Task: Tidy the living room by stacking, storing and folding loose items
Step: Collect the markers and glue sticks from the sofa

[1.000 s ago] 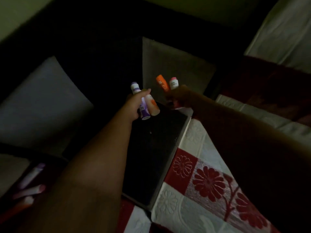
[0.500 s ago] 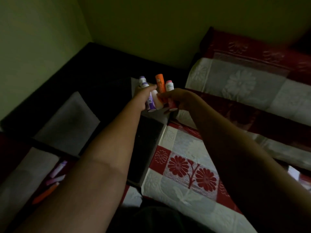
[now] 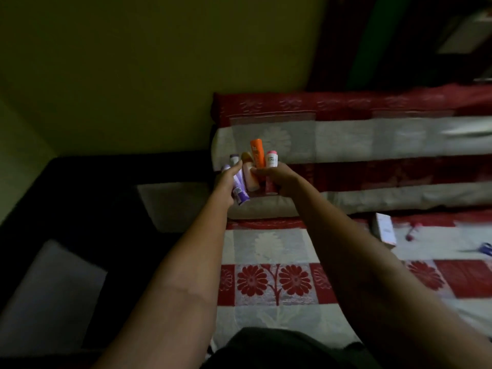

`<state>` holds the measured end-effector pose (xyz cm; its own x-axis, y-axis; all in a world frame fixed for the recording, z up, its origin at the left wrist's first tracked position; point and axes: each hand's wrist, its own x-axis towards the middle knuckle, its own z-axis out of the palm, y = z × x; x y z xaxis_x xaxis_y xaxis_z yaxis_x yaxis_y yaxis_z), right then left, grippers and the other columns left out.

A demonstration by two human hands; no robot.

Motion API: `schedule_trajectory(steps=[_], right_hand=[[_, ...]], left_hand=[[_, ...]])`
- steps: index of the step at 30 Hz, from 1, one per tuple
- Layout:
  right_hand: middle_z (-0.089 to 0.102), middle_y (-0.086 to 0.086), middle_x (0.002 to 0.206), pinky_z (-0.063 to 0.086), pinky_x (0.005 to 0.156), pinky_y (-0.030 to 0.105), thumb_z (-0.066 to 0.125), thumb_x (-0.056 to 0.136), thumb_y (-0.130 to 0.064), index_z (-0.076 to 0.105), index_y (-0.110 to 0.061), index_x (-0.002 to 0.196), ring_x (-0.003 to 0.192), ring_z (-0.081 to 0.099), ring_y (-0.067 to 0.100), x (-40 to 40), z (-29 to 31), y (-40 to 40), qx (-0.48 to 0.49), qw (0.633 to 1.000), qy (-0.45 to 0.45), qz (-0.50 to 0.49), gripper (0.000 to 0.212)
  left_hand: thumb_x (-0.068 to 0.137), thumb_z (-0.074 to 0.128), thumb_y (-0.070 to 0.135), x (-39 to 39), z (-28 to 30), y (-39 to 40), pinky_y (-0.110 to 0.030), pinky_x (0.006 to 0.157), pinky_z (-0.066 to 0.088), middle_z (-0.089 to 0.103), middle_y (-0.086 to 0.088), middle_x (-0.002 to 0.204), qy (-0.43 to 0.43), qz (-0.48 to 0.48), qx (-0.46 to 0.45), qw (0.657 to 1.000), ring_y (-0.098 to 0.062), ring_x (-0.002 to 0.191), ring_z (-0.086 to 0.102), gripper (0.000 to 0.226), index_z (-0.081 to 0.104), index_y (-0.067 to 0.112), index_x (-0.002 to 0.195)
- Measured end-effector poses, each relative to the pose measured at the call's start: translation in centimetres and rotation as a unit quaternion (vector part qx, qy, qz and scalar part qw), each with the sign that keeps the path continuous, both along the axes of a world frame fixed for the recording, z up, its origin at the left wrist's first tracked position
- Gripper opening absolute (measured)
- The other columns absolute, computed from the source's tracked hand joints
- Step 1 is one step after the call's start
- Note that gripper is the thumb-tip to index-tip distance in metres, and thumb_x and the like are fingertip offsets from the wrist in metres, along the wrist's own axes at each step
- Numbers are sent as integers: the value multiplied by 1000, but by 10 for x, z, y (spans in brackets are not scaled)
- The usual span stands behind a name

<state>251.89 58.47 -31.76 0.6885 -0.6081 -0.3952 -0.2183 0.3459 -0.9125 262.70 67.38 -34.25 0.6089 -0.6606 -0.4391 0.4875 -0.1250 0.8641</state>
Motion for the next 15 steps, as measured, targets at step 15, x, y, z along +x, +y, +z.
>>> schedule_trajectory(steps=[15], right_hand=[[66,12,106,58,74,41,76,69,-22,55,-7,115,91,67,28,-339,9,-101,-18,767,-27,-641,53]], left_hand=[[85,69,36,-355,30,-211,-23,48,50,56,0,38,44,-133,-63,988,-12,31,53,37,57,7,65]])
